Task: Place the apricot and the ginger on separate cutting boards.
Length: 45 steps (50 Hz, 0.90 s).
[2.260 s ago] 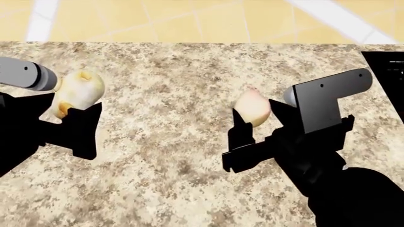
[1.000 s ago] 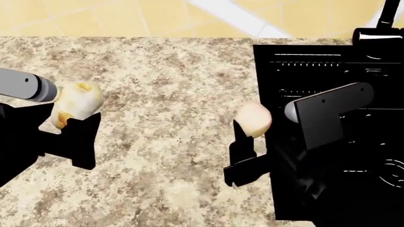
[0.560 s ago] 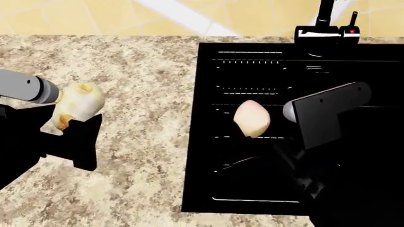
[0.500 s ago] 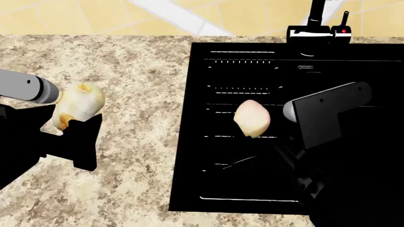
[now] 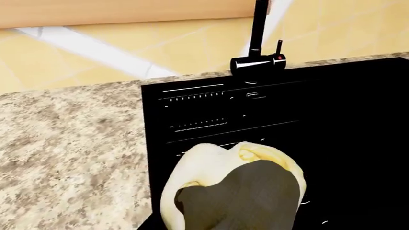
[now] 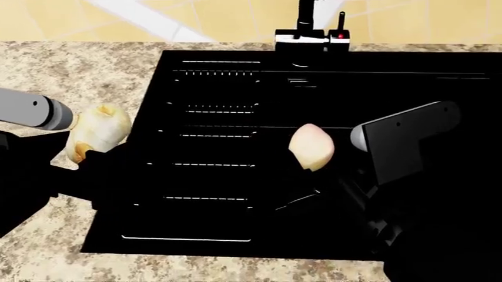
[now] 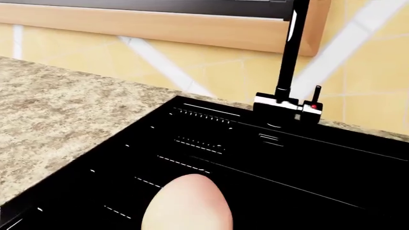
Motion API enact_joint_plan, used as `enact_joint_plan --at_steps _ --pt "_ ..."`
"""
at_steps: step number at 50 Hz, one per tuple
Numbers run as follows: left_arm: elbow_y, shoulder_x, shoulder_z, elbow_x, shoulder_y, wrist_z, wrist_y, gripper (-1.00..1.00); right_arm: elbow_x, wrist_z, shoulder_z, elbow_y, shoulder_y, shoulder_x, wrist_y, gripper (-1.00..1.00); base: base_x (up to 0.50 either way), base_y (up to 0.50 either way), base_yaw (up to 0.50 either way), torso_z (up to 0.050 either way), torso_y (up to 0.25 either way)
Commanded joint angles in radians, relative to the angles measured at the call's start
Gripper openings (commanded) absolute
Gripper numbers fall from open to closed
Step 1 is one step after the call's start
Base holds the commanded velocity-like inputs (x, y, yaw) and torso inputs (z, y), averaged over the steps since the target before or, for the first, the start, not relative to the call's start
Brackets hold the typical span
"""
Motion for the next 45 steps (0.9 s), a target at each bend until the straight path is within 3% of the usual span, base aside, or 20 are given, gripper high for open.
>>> enact_joint_plan --at_steps 1,45 --pt "-0.003 0.016 -0.025 0.006 0.005 0.021 0.035 -1.00 -0.024 -0.035 0.019 -0.005 0.002 -0.020 0.002 -1.00 0.00 -0.50 0.00 0.000 0.000" --pt "-0.014 0.007 0.007 0.007 0.016 0.020 0.067 -1.00 -0.017 -0.030 0.011 0.001 -0.005 -0.016 -0.014 -1.00 0.00 -0.50 0.00 0.000 0.000"
